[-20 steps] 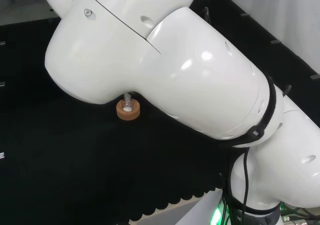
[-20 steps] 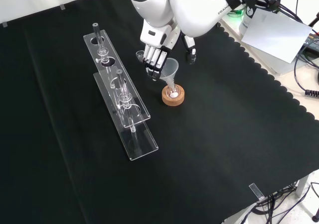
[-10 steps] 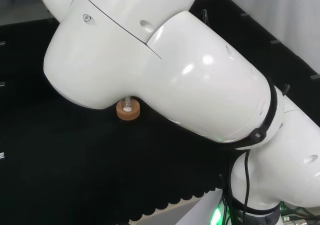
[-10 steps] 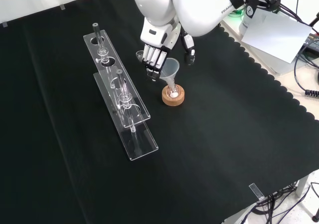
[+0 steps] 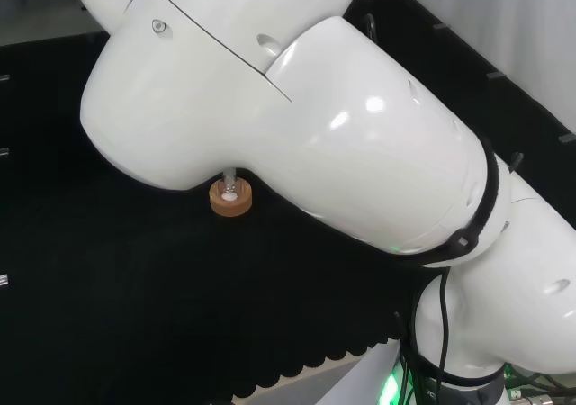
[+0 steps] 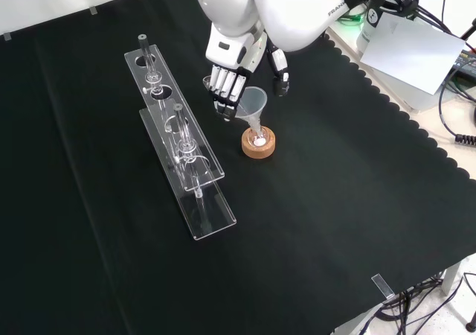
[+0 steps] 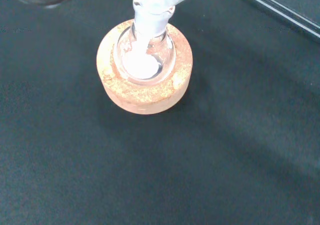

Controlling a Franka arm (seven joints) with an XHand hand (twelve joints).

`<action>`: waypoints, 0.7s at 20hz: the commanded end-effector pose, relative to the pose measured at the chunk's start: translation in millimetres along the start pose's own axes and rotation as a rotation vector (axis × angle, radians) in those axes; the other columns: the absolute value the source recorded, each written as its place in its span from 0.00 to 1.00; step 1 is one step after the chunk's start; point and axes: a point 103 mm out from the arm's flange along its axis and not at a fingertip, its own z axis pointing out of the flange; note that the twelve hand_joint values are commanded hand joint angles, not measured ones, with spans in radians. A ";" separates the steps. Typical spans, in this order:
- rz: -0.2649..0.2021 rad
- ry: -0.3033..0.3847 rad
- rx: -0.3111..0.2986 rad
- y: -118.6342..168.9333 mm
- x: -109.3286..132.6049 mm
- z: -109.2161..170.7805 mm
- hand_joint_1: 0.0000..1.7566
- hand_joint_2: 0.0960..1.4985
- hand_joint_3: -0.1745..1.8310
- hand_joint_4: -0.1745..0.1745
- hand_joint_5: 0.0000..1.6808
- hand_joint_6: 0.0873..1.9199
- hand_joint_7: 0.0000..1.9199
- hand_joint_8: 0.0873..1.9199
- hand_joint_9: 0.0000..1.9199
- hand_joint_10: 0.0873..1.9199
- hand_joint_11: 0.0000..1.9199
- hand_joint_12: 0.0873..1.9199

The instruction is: Remove the funnel from the round-bottom flask.

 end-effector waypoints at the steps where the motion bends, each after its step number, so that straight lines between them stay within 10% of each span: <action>1: -0.003 0.019 0.054 8.1 -4.1 6.6 0.38 0.38 0.30 0.40 0.07 0.00 0.00 0.28 0.12 0.39 0.26 0.69; 14: -0.004 -0.034 0.017 8.8 -2.8 9.5 0.39 0.37 0.32 0.40 0.23 0.00 0.16 0.31 0.38 0.26 0.33 0.65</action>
